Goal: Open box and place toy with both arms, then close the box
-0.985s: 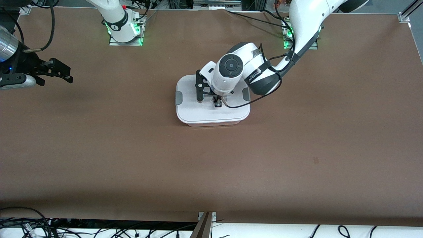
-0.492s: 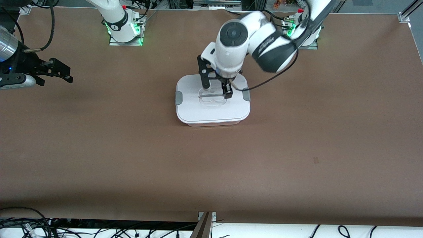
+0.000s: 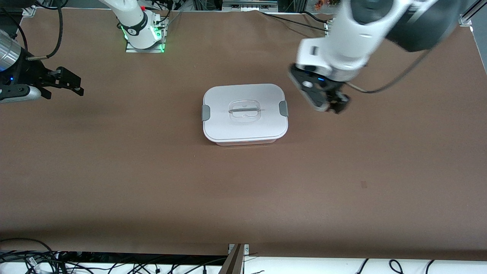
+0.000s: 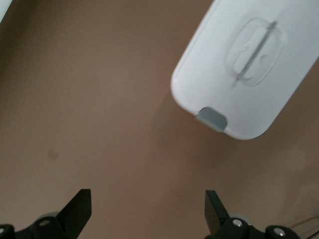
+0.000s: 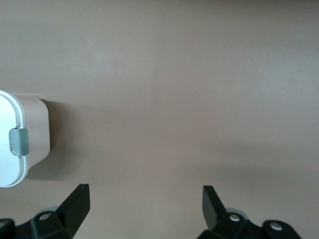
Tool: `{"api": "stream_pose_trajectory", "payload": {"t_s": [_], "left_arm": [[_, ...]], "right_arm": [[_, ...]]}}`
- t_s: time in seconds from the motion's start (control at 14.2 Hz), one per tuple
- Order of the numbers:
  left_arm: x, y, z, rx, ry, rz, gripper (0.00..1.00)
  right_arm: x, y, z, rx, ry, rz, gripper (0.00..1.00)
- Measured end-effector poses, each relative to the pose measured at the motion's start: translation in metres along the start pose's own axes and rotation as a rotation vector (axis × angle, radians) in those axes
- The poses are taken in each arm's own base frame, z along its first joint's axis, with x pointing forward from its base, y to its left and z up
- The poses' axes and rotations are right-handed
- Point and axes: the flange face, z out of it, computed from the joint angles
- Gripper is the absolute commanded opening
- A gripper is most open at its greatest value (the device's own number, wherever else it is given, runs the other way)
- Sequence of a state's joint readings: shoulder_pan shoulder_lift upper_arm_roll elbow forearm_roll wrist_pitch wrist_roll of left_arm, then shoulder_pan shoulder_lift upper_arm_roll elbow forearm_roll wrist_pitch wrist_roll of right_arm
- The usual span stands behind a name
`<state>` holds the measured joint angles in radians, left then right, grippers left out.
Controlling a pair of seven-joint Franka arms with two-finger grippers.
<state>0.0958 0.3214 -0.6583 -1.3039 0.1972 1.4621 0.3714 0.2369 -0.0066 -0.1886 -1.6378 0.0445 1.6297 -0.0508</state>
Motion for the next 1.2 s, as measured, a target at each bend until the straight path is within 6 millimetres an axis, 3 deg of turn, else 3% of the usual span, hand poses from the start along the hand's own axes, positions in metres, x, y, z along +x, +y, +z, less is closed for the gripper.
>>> {"api": "stream_pose_trajectory", "payload": {"t_s": [0.14, 0.28, 0.49, 0.63, 0.77, 0.98, 1.2], "left_arm": [[-0.029, -0.04, -0.009, 0.008, -0.003, -0.088, 1.0], [-0.053, -0.067, -0.022, 0.047, 0.019, -0.177, 1.0], [-0.093, -0.097, -0.031, 0.041, 0.094, -0.367, 1.0], [-0.136, -0.114, -0.025, 0.01, 0.101, -0.533, 1.0], [-0.173, -0.118, -0.019, 0.003, 0.084, -0.649, 1.0], [-0.191, -0.116, -0.006, -0.01, 0.064, -0.703, 1.0], [-0.185, -0.118, 0.006, -0.016, 0.052, -0.712, 1.0]], "right_arm": [[0.0, 0.0, 0.0, 0.0, 0.0, 0.0, 1.0], [0.0, 0.0, 0.0, 0.0, 0.0, 0.0, 1.0], [0.0, 0.0, 0.0, 0.0, 0.0, 0.0, 1.0], [0.0, 0.0, 0.0, 0.0, 0.001, 0.0, 1.0], [0.0, 0.0, 0.0, 0.0, 0.001, 0.0, 1.0], [0.0, 0.0, 0.0, 0.0, 0.001, 0.0, 1.0], [0.0, 0.0, 0.0, 0.0, 0.001, 0.0, 1.0]]}}
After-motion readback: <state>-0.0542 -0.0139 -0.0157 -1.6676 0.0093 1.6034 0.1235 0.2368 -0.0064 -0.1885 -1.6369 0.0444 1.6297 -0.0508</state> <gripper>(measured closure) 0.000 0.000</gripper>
